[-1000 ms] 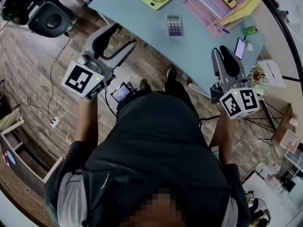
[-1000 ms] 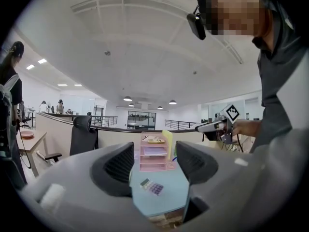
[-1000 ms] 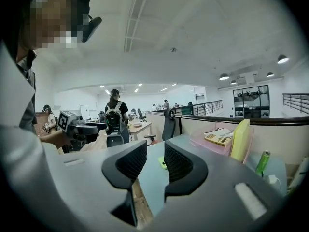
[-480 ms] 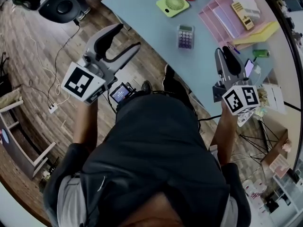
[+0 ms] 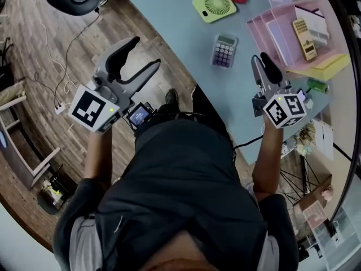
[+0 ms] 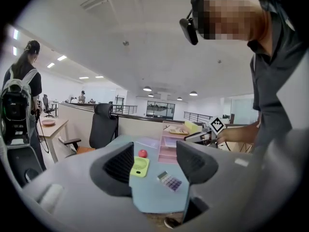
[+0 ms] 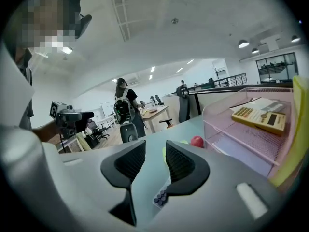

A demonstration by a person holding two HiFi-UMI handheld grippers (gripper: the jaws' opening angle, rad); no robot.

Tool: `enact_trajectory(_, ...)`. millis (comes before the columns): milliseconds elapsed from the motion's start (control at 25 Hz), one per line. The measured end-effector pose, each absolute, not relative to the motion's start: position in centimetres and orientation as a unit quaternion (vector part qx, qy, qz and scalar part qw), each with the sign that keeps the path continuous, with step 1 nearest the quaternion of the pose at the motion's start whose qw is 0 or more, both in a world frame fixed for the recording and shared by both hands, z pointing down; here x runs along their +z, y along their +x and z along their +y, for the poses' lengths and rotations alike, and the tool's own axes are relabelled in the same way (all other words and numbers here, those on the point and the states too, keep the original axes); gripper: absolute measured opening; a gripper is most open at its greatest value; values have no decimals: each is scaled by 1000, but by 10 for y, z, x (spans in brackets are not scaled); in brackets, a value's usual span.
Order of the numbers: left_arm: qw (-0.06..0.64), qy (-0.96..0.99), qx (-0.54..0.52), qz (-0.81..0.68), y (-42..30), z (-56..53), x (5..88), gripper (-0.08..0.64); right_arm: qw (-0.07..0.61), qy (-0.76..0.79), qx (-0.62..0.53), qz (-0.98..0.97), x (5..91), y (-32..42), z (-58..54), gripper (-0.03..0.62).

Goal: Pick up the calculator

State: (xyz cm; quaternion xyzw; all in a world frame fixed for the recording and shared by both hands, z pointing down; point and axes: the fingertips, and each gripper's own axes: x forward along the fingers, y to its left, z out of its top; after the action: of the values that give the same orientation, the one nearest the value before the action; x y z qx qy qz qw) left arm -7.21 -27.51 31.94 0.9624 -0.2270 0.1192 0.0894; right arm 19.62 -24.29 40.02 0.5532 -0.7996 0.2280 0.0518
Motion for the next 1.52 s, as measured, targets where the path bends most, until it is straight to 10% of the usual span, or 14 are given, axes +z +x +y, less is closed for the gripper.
enact_trajectory(1520, 177, 923, 199, -277, -68, -317, 429, 296, 226, 368, 370, -823, 677, 199, -323, 169)
